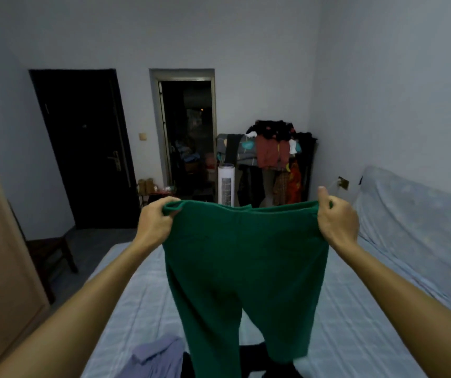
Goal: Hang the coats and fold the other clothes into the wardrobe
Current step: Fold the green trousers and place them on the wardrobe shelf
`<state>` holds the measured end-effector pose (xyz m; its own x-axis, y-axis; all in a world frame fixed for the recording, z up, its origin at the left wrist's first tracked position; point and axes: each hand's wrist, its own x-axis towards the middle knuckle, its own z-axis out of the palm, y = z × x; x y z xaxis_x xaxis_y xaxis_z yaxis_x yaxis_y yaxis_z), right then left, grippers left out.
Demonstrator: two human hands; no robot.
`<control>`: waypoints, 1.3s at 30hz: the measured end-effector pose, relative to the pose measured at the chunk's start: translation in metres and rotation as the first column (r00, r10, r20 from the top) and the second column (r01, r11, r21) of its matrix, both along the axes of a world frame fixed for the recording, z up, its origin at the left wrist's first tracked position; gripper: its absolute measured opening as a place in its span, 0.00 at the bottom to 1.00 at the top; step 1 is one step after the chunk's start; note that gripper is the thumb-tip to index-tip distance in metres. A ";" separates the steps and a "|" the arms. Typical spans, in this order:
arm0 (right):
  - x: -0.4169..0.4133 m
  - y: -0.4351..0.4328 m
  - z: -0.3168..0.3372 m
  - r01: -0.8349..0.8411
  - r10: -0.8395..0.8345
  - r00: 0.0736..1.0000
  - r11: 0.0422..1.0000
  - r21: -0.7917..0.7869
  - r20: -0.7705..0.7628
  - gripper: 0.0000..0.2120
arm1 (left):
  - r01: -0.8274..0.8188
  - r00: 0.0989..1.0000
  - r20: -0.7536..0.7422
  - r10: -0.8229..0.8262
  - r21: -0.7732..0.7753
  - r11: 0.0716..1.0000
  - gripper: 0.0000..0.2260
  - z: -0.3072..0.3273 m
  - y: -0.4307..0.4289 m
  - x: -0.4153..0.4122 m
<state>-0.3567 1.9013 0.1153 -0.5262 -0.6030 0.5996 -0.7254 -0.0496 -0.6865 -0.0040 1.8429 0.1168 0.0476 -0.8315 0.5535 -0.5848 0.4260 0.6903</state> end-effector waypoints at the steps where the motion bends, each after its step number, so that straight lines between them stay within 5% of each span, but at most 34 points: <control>1: 0.000 0.011 0.003 0.033 -0.031 0.999 0.998 -0.058 0.022 0.28 | 0.021 1.000 -0.015 -0.021 -0.028 0.999 0.07 0.001 0.007 0.001; 8: 0.007 0.126 -0.059 0.174 -0.137 0.964 0.973 -0.152 0.228 0.28 | 0.292 0.953 0.060 -0.298 0.094 0.952 0.12 -0.063 0.113 0.017; 13: 0.017 0.238 -0.218 0.154 -0.203 0.937 0.971 0.185 0.285 0.27 | 0.284 0.902 0.184 -0.391 0.430 0.857 0.11 -0.230 0.206 0.050; 16: 0.036 0.318 -0.311 0.082 -0.204 0.942 0.910 0.407 0.266 0.27 | 0.286 0.826 0.176 -0.535 0.688 0.668 0.11 -0.327 0.271 0.068; 19: 0.050 0.401 -0.385 -0.033 -0.159 0.963 0.734 0.678 0.219 0.29 | 0.212 0.738 0.209 -0.641 0.830 0.515 0.12 -0.402 0.351 0.077; 22: 0.051 0.477 -0.444 -0.160 -0.086 0.974 0.383 0.910 0.208 0.29 | 0.065 0.621 0.197 -0.758 0.952 0.300 0.07 -0.464 0.425 0.091; 25: 0.046 0.529 -0.483 -0.283 -0.048 0.957 0.083 0.956 0.287 0.24 | -0.074 0.578 0.183 -0.795 0.982 0.172 0.02 -0.500 0.486 0.105; 27: 0.041 0.545 -0.498 -0.330 -0.093 0.940 0.000 0.944 0.328 0.22 | -0.109 0.620 0.177 -0.765 0.984 0.140 0.08 -0.513 0.515 0.107; 29: 0.041 0.551 -0.514 -0.366 -0.138 0.921 0.012 0.931 0.364 0.20 | -0.146 0.659 0.203 -0.724 0.979 0.141 0.15 -0.526 0.529 0.102; 33: 0.054 0.544 -0.552 -0.366 -0.202 0.893 0.194 0.910 0.402 0.16 | -0.144 0.623 0.291 -0.726 0.955 0.258 0.16 -0.542 0.533 0.069; 36: 0.065 0.536 -0.585 -0.347 -0.270 0.859 0.318 0.883 0.435 0.24 | -0.074 0.636 0.331 -0.697 0.925 0.372 0.18 -0.560 0.526 0.035; 39: 0.075 0.539 -0.631 -0.336 -0.389 0.800 0.339 0.879 0.456 0.34 | -0.021 0.565 0.395 -0.724 0.885 0.466 0.24 -0.587 0.518 0.000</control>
<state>-0.2817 2.4407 -0.5157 -0.5164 -0.5135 -0.6853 -0.2231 0.8533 -0.4713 -0.0037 2.3605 -0.4704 -0.4118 -0.7033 -0.5795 -0.9089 0.2708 0.3172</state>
